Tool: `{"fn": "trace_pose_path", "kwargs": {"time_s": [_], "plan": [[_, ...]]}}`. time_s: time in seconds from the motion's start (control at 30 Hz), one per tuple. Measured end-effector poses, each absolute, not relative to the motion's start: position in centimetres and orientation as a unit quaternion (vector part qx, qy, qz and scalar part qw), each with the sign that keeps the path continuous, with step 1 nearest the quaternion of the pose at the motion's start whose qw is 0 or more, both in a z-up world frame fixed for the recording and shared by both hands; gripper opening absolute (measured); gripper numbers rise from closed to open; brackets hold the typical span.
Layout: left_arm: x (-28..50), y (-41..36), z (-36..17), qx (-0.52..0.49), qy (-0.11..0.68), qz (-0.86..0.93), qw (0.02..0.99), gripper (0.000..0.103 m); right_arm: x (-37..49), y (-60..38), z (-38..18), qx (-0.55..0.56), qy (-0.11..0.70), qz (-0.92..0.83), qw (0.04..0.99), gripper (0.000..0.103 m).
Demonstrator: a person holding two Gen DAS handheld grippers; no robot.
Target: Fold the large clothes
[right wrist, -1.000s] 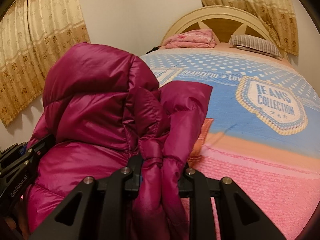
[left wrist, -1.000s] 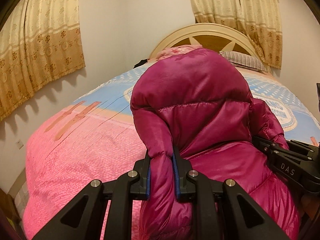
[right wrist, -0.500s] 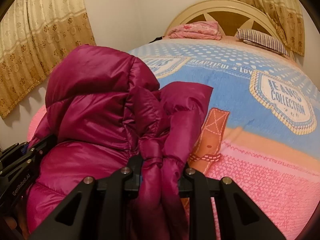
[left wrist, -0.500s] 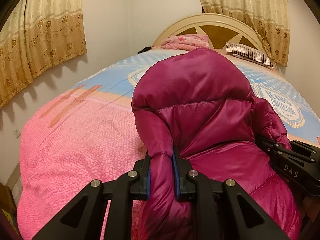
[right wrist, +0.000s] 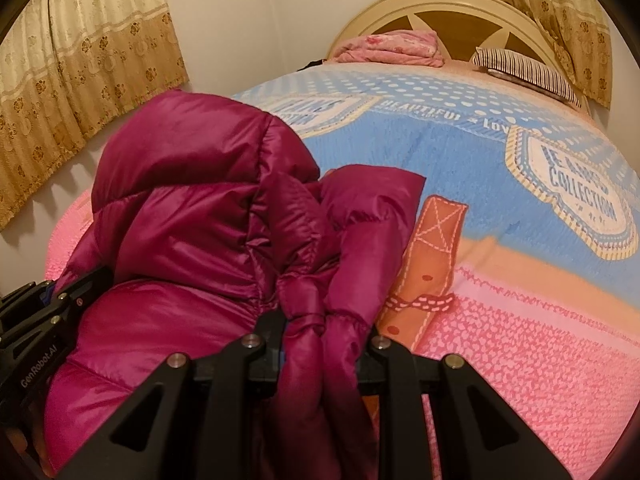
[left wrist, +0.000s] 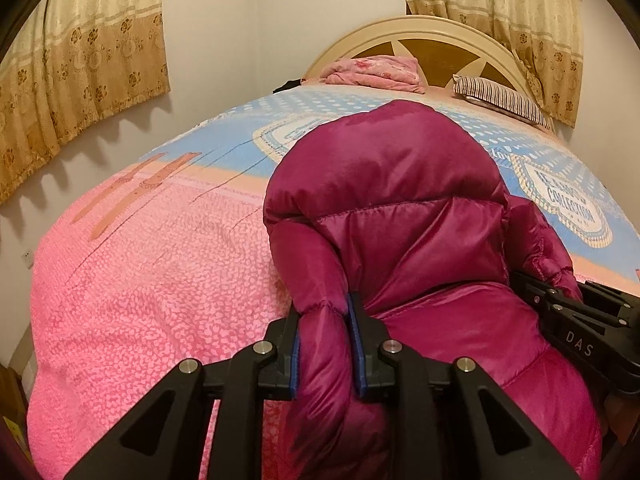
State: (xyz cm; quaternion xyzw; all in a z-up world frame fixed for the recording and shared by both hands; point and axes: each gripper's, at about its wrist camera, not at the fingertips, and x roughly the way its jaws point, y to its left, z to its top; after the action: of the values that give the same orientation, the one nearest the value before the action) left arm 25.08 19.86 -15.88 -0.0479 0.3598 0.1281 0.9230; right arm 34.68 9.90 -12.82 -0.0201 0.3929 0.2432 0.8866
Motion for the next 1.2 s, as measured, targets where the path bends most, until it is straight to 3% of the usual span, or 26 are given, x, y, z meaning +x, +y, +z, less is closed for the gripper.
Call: {"fn": "trace_pose_path", "kwargs": {"time_s": [0.23, 0.5, 0.63, 1.2], "plan": [[25.2, 20.0, -16.5, -0.048, 0.365, 0.131, 0.921, 0.033, 34.9, 9.8, -13.2, -0.015, 0.397, 0.24, 0.886, 0.026], [25.0, 20.4, -16.9, -0.052, 0.366, 0.151, 0.917, 0.06, 35.2, 9.2, -13.8, -0.001, 0.404, 0.239, 0.883, 0.039], [24.8, 20.7, -17.2, -0.055, 0.367, 0.166, 0.914, 0.073, 35.0, 9.2, -13.8, -0.005, 0.401, 0.238, 0.885, 0.04], [23.6, 20.0, -16.4, -0.047, 0.356, 0.176, 0.917, 0.076, 34.8, 9.0, -13.5, -0.019, 0.403, 0.224, 0.887, 0.051]]}}
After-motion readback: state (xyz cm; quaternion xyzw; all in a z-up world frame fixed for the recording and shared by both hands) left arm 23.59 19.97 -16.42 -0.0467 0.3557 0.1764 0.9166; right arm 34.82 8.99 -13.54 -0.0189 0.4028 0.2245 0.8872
